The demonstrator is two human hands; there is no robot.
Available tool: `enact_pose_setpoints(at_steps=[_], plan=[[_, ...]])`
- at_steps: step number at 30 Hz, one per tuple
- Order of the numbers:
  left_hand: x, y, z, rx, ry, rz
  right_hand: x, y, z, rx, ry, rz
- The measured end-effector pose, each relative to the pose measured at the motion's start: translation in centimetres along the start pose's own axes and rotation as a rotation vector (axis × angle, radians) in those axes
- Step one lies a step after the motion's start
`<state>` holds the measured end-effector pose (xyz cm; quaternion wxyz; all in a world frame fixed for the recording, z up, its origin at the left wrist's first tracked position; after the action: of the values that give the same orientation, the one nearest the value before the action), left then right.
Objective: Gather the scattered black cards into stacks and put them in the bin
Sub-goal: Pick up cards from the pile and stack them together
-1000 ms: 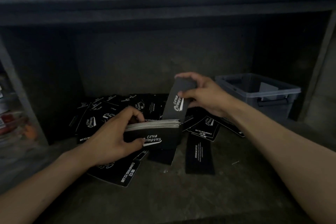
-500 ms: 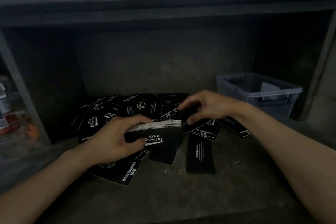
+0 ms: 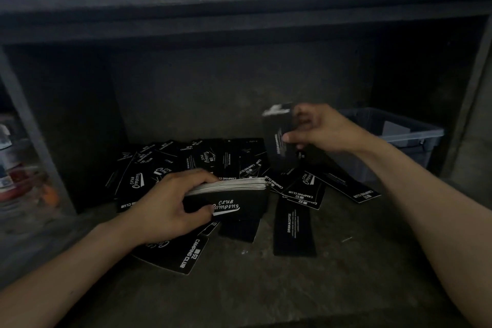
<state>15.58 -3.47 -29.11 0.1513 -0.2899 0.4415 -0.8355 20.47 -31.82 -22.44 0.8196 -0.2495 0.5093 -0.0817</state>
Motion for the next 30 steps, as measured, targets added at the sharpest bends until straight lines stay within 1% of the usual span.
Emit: enact_pose_setpoints(at_steps=[2, 6, 9, 10, 11, 13, 14, 18, 19, 21, 23, 25, 30], plan=[[-0.2, 0.0, 0.0, 0.008, -0.004, 0.002, -0.4, 0.8, -0.3, -0.011, 0.028, 0.232], [-0.4, -0.1, -0.2, 0.013, -0.073, -0.020, -0.9, 4.1, -0.5, -0.120, 0.060, 0.314], [-0.7, -0.1, -0.2, 0.013, -0.107, -0.064, -0.6, 6.2, -0.1, -0.169, 0.196, 0.497], [-0.7, -0.1, -0.2, 0.012, -0.114, -0.073, -0.4, 6.7, -0.1, -0.212, 0.241, 0.534], [-0.7, -0.1, -0.2, 0.005, -0.117, -0.095, -0.1, 7.1, -0.2, -0.269, 0.283, 0.514], [-0.7, 0.1, -0.2, -0.023, -0.102, -0.185, 0.6, 7.1, -0.3, -0.370, 0.326, 0.304], [-0.6, 0.1, -0.2, -0.035, -0.081, -0.211, 0.8, 6.6, -0.4, -0.382, 0.309, 0.158], [-0.1, 0.0, -0.1, -0.036, 0.014, -0.119, 1.0, 3.6, -0.3, -0.325, 0.155, -0.371], [-0.1, 0.0, -0.1, -0.036, 0.018, -0.120, 1.4, 3.1, -0.4, -0.345, 0.162, -0.495], [-0.1, 0.0, -0.1, -0.018, 0.030, -0.099, 2.6, 2.4, -0.7, -0.422, 0.251, -0.704], [-0.1, -0.1, -0.1, 0.005, 0.038, -0.062, 3.6, 2.3, -0.8, -0.478, 0.339, -0.789], [-0.1, -0.2, -0.1, 0.010, 0.039, -0.046, 3.8, 2.2, -0.7, -0.476, 0.370, -0.767], [-0.1, 0.0, 0.0, -0.001, 0.025, -0.056, 4.4, 1.8, -0.1, -0.473, 0.325, -0.773]])
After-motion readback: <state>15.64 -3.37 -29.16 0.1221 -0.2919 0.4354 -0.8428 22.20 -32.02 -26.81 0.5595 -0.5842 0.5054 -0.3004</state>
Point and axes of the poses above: each hand's wrist, its own z-axis towards the middle knuckle, its own y-axis out of the palm, x = y × z, the point moved 4 cm from there along z, towards the middle knuckle, and after that the axes turned 5 degrees about -x, right-handed, at the moved point
